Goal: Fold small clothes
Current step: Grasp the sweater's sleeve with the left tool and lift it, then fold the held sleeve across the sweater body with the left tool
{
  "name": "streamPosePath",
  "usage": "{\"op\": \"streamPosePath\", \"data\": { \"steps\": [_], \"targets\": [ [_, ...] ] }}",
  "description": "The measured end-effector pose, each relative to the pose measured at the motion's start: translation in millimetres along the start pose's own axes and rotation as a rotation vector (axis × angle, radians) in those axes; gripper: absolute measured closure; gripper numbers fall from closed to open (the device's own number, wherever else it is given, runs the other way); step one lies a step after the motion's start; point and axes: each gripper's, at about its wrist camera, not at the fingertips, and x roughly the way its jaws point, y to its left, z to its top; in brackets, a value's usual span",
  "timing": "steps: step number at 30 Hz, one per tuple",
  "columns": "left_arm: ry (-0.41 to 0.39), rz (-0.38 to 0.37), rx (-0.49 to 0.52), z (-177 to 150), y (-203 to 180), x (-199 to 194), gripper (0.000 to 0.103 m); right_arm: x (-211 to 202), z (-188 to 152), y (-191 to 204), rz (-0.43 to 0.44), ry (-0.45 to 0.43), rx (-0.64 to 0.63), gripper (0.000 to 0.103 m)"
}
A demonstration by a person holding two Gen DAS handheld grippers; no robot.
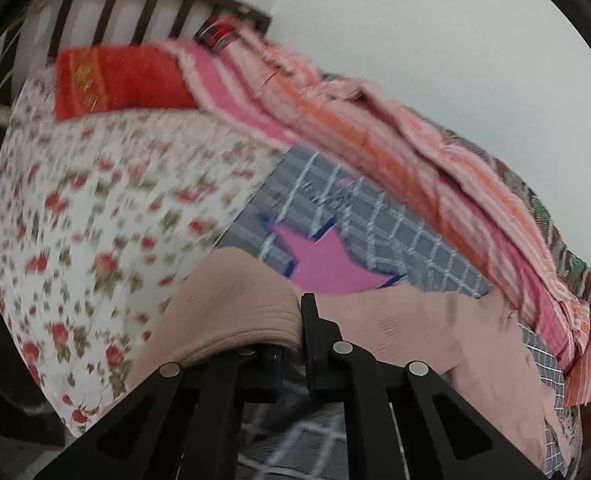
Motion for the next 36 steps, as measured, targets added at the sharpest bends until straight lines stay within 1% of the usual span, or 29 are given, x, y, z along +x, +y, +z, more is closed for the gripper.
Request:
{"op": "streamPosePath", "data": {
  "steps": [4, 7, 10, 14, 19, 22, 26, 29, 33, 36],
  "targets": [
    [-0.041, -0.033, 0.061, 14, -45, -15, 0.095, -15, 2, -16, -0.003, -0.029, 0.013, 0.0],
    [-0.055, -0.06, 0.107, 18, -79, -22, 0.096, -28, 3, -30, -0.012, -0.05, 0.025, 0.0],
    [-0.064, -0.092, 0.174, 17, -123, -28, 0.096, -40, 3, -44, -0.032, -0.076, 0.036, 0.0],
    [-0.059, -0.119, 0.251, 9, -175, -27, 0.096, -56, -1, -66, -0.024, -0.104, 0.065, 0.0],
    [-0.018, -0.18, 0.321, -5, -235, -16, 0.096, -67, -8, -94, -0.038, -0.121, 0.124, 0.0],
    [0.003, -0.216, 0.363, -17, -272, -9, 0.096, -70, -13, -108, -0.043, -0.121, 0.164, 0.0],
    [0.027, -0.264, 0.436, -41, -325, 4, 0.096, -70, -19, -123, -0.047, -0.119, 0.201, 0.0],
    [0.074, -0.305, 0.473, -64, -361, 19, 0.096, -64, -22, -130, -0.051, -0.103, 0.22, 0.0],
    [0.124, -0.34, 0.539, -102, -396, 37, 0.096, -57, -28, -136, -0.063, -0.076, 0.229, 0.0],
    [0.162, -0.335, 0.579, -131, -408, 53, 0.096, -52, -32, -140, -0.079, -0.057, 0.233, 0.0]
  ]
}}
